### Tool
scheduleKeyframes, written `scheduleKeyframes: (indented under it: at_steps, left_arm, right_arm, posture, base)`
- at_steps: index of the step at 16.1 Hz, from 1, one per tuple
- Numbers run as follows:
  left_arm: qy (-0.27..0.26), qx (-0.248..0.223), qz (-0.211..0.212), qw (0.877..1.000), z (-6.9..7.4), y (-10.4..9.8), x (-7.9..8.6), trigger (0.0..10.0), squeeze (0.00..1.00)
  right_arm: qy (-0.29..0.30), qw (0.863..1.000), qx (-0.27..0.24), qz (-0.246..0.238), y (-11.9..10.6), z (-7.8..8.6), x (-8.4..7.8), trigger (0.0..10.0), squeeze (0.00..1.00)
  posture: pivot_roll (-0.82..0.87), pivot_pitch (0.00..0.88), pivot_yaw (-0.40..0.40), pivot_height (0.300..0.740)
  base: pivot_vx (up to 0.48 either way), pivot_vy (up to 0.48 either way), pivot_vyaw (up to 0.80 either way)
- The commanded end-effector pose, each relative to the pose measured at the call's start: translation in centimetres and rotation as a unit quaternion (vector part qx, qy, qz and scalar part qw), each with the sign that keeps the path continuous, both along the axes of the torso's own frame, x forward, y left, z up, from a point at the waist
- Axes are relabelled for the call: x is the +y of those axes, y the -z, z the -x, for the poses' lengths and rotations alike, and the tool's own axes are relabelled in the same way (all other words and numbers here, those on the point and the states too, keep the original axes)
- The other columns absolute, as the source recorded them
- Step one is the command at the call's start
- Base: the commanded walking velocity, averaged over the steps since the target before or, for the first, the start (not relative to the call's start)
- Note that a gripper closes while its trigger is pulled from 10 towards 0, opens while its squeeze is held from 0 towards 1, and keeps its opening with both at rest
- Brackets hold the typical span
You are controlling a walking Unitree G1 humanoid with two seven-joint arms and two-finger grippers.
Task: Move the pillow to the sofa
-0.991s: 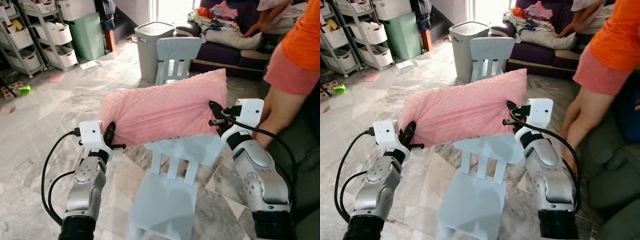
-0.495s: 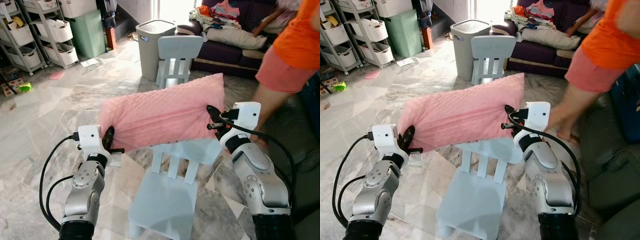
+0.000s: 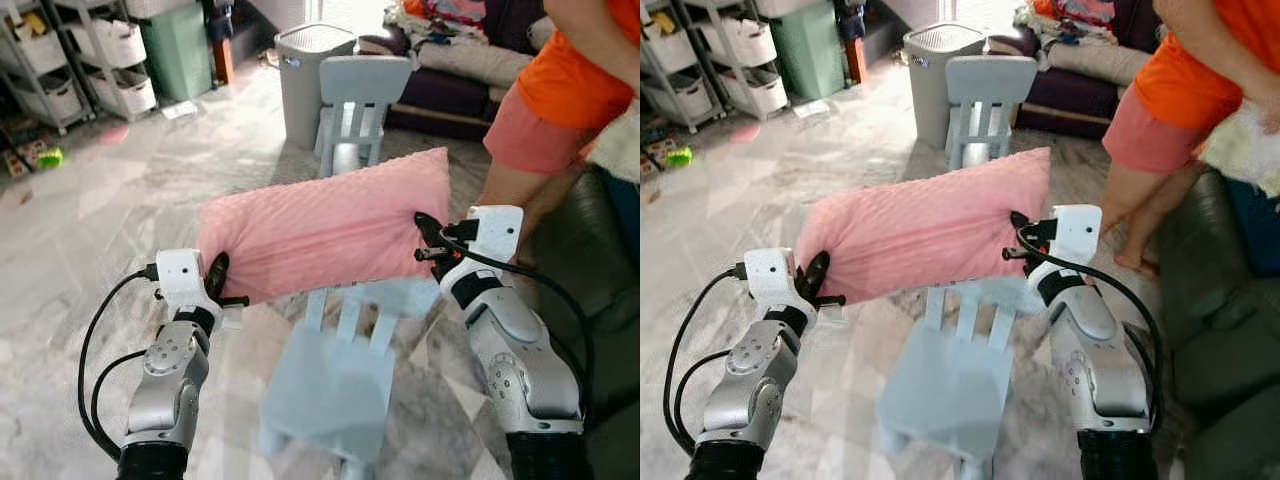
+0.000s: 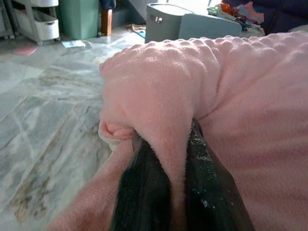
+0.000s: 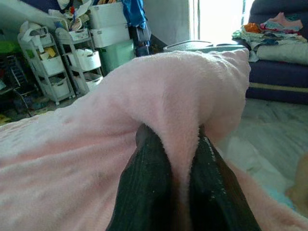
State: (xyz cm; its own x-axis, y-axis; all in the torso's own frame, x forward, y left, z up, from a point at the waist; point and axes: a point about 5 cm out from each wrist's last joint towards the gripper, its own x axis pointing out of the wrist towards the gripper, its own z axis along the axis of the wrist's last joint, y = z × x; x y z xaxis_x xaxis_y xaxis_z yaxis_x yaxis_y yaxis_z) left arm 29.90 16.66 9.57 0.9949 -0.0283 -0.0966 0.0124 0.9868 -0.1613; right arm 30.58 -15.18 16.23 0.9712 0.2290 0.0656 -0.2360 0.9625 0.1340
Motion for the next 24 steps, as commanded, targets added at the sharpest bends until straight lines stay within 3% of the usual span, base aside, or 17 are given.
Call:
scheduleKeyframes:
  at_steps: [1, 18, 24]
  left_arm:
    - [-0.009, -0.005, -0.005, 1.0, 0.09, -0.41, 0.34, 10.0, 0.0]
    - [-0.007, 0.002, 0.004, 1.0, 0.06, -0.28, 0.0, 10.0, 0.0]
    - [-0.004, -0.001, 0.026, 1.0, -0.01, -0.38, -0.15, 10.0, 0.0]
  right_arm:
    - [0.007, 1.0, -0.025, 0.0, -1.2, 0.24, -0.35, 10.0, 0.0]
    - [0.006, 1.0, -0.02, 0.005, -1.35, 0.34, -0.46, 10.0, 0.0]
    - [0.004, 1.0, -0.015, 0.006, -1.27, 0.2, -0.4, 10.0, 0.0]
  posture:
    - [-0.15, 0.0, -0.014, 0.74]
    - [-0.16, 0.0, -0.02, 0.74]
    - [-0.17, 0.0, -0.024, 0.74]
  base:
    - [-0.266, 0.0, 0.0]
    - [-0.262, 0.0, 0.0]
    - [0.0, 0.0, 0.0]
